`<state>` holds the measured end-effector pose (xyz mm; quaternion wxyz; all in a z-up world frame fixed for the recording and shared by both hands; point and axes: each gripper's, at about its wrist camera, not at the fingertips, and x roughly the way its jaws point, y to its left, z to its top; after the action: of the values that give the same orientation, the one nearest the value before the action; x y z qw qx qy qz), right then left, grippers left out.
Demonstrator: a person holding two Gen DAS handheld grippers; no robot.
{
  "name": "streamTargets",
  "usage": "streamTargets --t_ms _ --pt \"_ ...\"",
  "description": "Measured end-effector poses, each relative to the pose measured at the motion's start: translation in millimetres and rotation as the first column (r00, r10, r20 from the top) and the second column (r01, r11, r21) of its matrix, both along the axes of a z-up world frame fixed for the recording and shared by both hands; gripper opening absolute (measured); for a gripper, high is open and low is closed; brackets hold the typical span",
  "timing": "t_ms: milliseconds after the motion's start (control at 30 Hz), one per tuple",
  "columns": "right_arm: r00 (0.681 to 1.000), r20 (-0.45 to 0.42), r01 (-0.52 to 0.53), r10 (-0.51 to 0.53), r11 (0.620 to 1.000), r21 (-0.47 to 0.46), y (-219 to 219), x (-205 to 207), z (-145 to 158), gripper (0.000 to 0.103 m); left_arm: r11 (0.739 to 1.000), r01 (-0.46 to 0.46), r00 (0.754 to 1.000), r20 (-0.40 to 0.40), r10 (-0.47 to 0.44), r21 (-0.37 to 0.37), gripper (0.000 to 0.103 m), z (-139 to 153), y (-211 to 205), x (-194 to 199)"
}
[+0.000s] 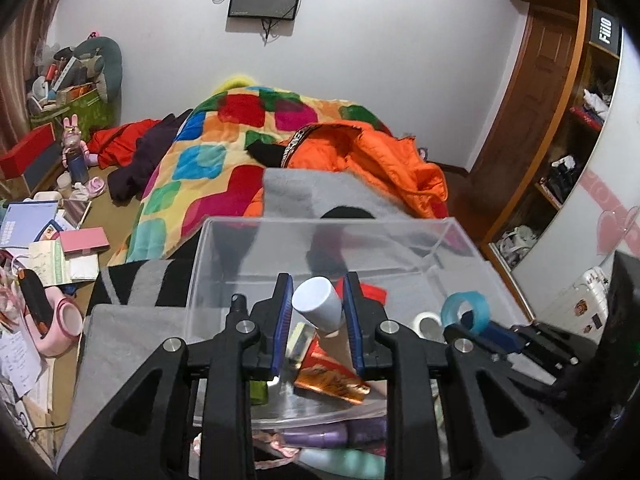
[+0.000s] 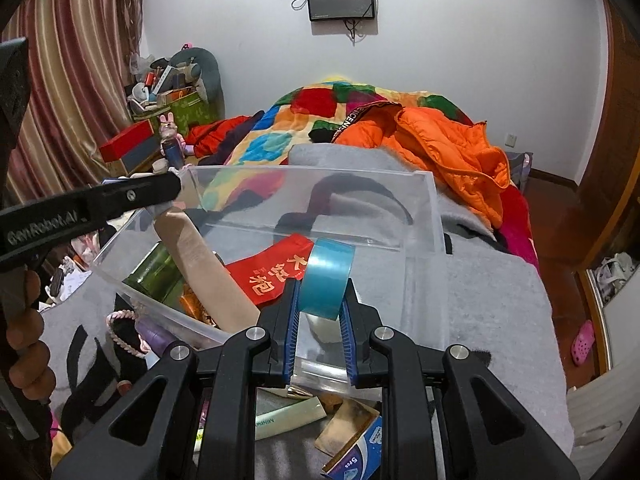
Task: Organize objects
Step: 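Drop the beige tube into the box with left tool while right tool drops blue tape, then grasp the red-capped lip tube with left tool while right tool grasps blue-white box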
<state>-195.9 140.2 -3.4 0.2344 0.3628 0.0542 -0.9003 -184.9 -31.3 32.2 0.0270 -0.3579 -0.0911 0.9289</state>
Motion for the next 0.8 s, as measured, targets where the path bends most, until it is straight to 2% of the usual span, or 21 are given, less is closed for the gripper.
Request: streamTargets --t_ms 200,267,367,533,633,667,700,767,800 --pt "1.000 0.010 0.003 -0.003 1.000 0.004 -1.1 -1.5 -0.1 0.018 1.000 0.001 0.999 0.037 0.000 -0.023 0.025 -14.3 -4.2 1.4" --pt "1.000 0.007 0.011 -0.012 1.000 0.014 -0.8 -2.4 0.1 0.025 0.999 0.005 0.999 0.052 -0.003 -0.032 0.028 -19.7 -4.2 2.2" --pt "1.000 0.001 0.027 -0.027 0.999 0.018 2.2 -0.5 2.0 0.039 0.999 -0.002 0.998 0.055 0.005 -0.050 0.040 -24.0 -2.9 5.9" --pt "1.000 -0.020 0.024 -0.024 1.000 0.019 6.3 9.5 7.6 0.042 0.998 -0.004 0.999 0.040 0.006 -0.062 0.045 -21.0 0.6 12.9" --pt "0.999 -0.038 0.025 -0.025 0.999 0.022 8.9 17.1 12.1 0.046 0.997 -0.007 1.000 0.021 0.009 -0.073 0.058 -14.7 2.6 20.0" --pt "0.999 -0.043 0.024 -0.024 1.000 0.018 10.6 20.4 13.9 0.049 0.996 -0.016 1.000 0.011 0.017 -0.085 0.068 -11.8 3.1 24.0" --pt "0.999 -0.046 0.024 -0.023 1.000 0.013 12.2 22.9 15.3 0.051 0.995 -0.023 1.000 0.003 0.023 -0.094 0.072 -8.9 3.8 26.0" --pt "0.998 -0.055 0.023 -0.023 1.000 0.006 15.1 28.3 18.2 0.054 0.993 -0.031 0.999 -0.015 0.029 -0.118 0.075 -3.4 5.2 33.5" --pt "0.998 -0.060 0.023 -0.023 1.000 0.005 16.6 30.9 19.7 0.054 0.992 -0.031 0.999 -0.017 0.029 -0.125 0.079 -1.5 5.6 35.3"
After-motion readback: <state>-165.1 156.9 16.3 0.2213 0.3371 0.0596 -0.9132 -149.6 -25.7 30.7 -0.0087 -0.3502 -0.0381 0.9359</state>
